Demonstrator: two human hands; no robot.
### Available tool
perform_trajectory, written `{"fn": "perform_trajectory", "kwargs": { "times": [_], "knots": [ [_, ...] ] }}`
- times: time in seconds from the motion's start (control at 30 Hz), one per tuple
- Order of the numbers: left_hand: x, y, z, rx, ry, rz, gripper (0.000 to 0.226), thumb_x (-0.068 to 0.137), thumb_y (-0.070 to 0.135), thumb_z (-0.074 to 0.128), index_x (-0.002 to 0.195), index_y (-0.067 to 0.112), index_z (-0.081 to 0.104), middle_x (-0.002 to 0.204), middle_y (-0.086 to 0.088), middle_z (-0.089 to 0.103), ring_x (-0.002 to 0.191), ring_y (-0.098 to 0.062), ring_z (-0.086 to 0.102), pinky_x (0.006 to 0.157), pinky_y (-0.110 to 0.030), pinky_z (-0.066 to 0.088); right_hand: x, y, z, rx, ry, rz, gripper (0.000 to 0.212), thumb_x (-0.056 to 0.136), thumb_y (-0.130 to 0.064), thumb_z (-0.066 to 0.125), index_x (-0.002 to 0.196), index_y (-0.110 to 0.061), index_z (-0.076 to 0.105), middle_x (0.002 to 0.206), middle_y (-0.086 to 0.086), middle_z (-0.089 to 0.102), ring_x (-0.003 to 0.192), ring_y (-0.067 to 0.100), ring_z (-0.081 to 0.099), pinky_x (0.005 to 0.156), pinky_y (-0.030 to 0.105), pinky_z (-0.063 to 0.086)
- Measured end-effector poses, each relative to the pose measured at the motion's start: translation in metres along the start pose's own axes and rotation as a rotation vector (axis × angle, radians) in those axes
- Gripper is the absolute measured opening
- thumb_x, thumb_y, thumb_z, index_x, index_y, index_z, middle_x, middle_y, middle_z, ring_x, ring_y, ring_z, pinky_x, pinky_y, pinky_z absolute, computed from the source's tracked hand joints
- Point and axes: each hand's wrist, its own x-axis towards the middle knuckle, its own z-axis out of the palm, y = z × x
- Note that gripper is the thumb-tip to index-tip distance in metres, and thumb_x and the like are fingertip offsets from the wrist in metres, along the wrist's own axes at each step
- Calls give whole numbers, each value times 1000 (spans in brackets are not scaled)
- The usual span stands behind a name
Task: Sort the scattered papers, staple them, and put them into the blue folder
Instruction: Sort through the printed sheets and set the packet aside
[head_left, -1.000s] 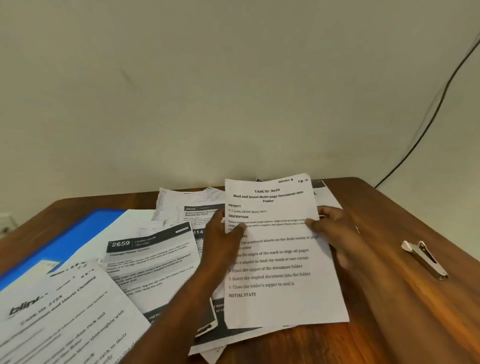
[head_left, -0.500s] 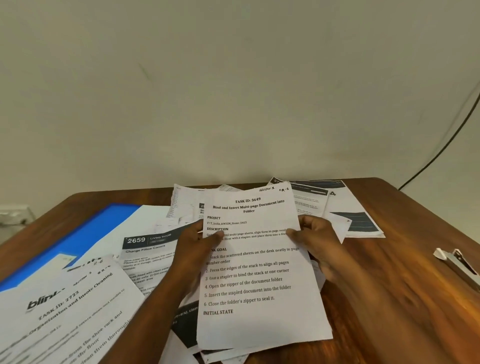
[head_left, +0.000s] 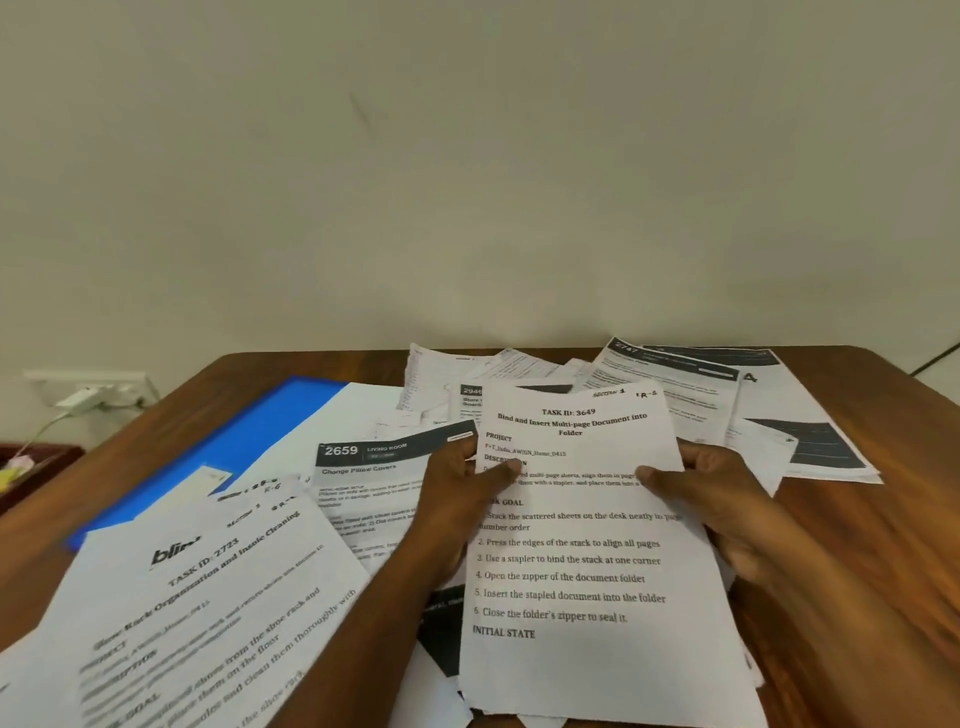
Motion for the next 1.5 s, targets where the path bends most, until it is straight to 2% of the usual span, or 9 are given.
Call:
{"fn": "perform_trajectory", "kwargs": {
  "times": [0.17,0.27,0.43,0.63,0.8,0.93,1.27,1.37,1.5],
  "knots": [
    [2,5,-9,-50,93,-20,19,99,9,71,117,8,72,103,-13,81,93,-35,79,88,-56,63,-7,-6,-4,-1,-34,43,22,93,2,69,112,-8,75,101,18,79,90,39,77,84,56,62],
    [5,12,-21,-45,216,11,16,97,2,71,113,5,72,94,-17,80,82,-32,79,70,-40,67,-7,-5,-7,-2,5,52,19,94,2,69,110,-6,75,99,21,79,90,43,76,87,62,59],
    [24,14,-60,504,499,183,34,83,20,88,112,21,71,100,8,75,94,-14,72,83,-27,55,-5,-3,-11,-1,30,64,20,93,2,68,112,-4,74,98,22,78,85,42,77,78,58,62],
    [30,20,-106,1064,722,29,76,83,52,83,144,20,53,143,-10,58,135,-34,50,109,-52,36,-6,-1,-11,6,-14,52,23,93,2,67,115,-3,74,100,24,78,83,41,77,63,50,65],
    [24,-1,-110,1283,627,-178,97,86,84,55,148,11,42,151,-18,48,144,-40,40,119,-63,26,-5,3,-5,13,-50,31,31,88,0,72,118,-5,73,105,23,77,80,37,78,68,50,64],
    [23,2,-110,1277,656,-160,81,92,74,57,141,12,46,144,-15,54,139,-40,44,117,-62,26,-8,4,-3,29,-69,28,64,56,-19,84,118,-7,74,105,22,78,91,44,75,72,53,63],
    [25,6,-110,734,869,219,37,96,24,73,131,24,65,106,0,78,105,-25,68,108,-43,35,-3,7,-13,23,-13,28,33,81,-5,74,113,-3,74,103,25,77,79,38,77,69,55,63],
    [25,7,-106,529,822,318,17,95,22,77,112,20,75,104,2,78,94,-14,72,99,-41,56,-3,5,-18,36,-3,38,41,74,-7,77,114,-1,73,105,27,76,77,37,77,67,54,63],
    [25,11,-97,361,766,377,9,93,21,80,94,27,73,90,13,75,85,-4,72,84,-25,58,-4,2,-24,40,12,42,58,60,-15,84,115,-1,73,104,26,76,76,35,77,67,53,63]
  ]
}}
